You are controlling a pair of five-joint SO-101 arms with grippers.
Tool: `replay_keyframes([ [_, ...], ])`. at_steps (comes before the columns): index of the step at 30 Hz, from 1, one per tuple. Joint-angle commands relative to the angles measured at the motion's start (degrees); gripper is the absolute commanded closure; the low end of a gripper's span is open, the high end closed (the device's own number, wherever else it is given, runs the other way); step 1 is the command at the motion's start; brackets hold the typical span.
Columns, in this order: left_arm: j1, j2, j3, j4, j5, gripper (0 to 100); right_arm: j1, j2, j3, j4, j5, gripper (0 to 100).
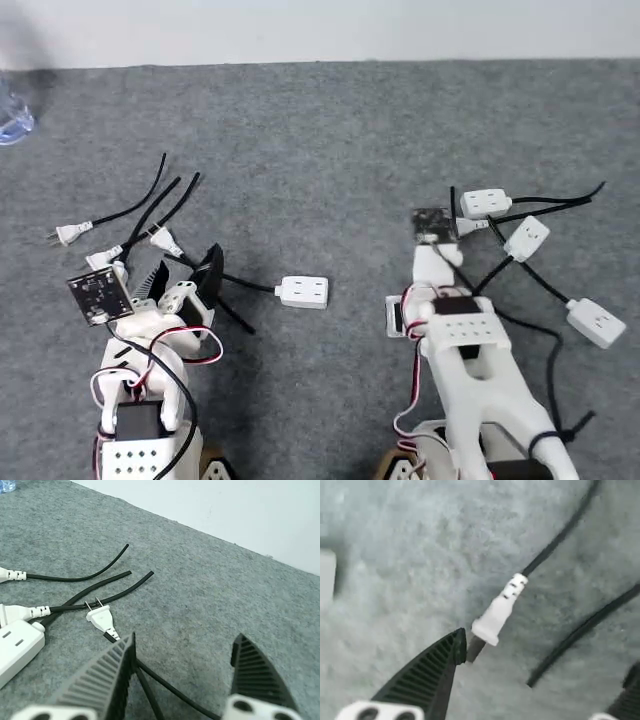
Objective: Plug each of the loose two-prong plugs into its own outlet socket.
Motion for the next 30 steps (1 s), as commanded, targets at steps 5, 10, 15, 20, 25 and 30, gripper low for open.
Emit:
replay_keyframes([
  [5, -0.2, 0.0, -0.7, 0.1, 0.2, 71, 12.0, -1.7, -21.0, 13.8, 17.3, 52.3],
  [10, -0.2, 0.0, -0.7, 0.1, 0.2, 71, 13.6, -1.0, -28.7, 25.1, 42.2, 52.3],
  [15, -0.2, 0.0, -0.7, 0.1, 0.2, 71, 15.0, -1.1, -18.8, 16.4, 59.4, 52.3],
  [20, -0.2, 0.0, -0.7, 0.1, 0.2, 71, 13.8, -1.5, -13.9, 10.5, 58.0, 63.3],
  [25, -0.2, 0.0, -0.7, 0.1, 0.2, 71, 9.7, -1.1, -13.5, 9.2, 58.1, 98.9],
  [30, -0.2, 0.0, -0.7, 0.1, 0.2, 71, 3.4, -0.9, -10.2, 8.0, 66.9, 98.2],
])
